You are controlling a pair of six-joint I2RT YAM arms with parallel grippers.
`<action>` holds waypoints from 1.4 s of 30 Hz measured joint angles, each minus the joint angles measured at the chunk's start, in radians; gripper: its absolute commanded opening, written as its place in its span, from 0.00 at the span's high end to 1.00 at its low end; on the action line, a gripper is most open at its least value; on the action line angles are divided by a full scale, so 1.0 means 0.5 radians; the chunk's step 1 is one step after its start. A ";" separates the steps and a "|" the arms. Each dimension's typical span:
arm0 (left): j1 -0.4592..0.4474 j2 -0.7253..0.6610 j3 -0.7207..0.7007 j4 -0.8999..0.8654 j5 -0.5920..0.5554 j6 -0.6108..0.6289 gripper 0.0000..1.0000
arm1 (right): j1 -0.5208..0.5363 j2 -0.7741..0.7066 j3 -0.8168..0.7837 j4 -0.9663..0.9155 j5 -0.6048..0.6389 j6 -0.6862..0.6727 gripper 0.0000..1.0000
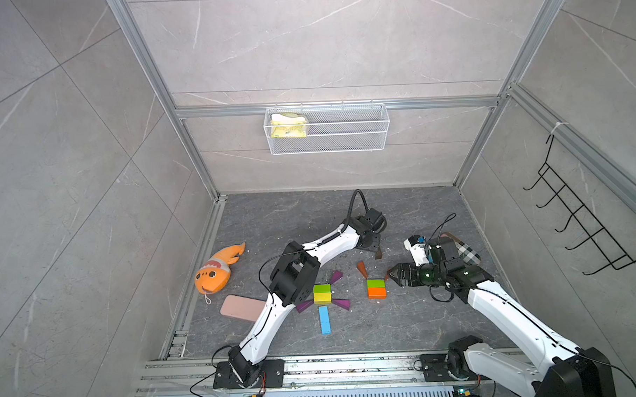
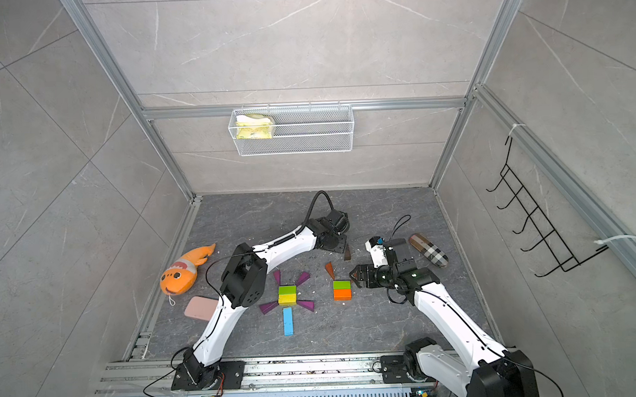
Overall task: Assemble a small pinwheel with building blocks
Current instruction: Pick up the building block from the center of the board.
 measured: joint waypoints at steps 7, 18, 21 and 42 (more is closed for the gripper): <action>-0.007 0.111 0.163 0.010 -0.140 -0.087 0.45 | 0.000 0.018 0.000 0.000 -0.030 0.000 0.16; 0.008 0.175 0.175 -0.021 -0.183 -0.140 0.68 | 0.000 0.069 0.000 -0.001 -0.058 0.001 0.16; 0.013 0.175 0.171 -0.018 -0.181 -0.137 0.75 | 0.000 0.070 0.000 -0.001 -0.059 0.001 0.16; 0.050 -0.716 -0.895 0.257 0.044 0.285 0.93 | -0.001 0.000 -0.052 -0.037 0.047 0.249 0.16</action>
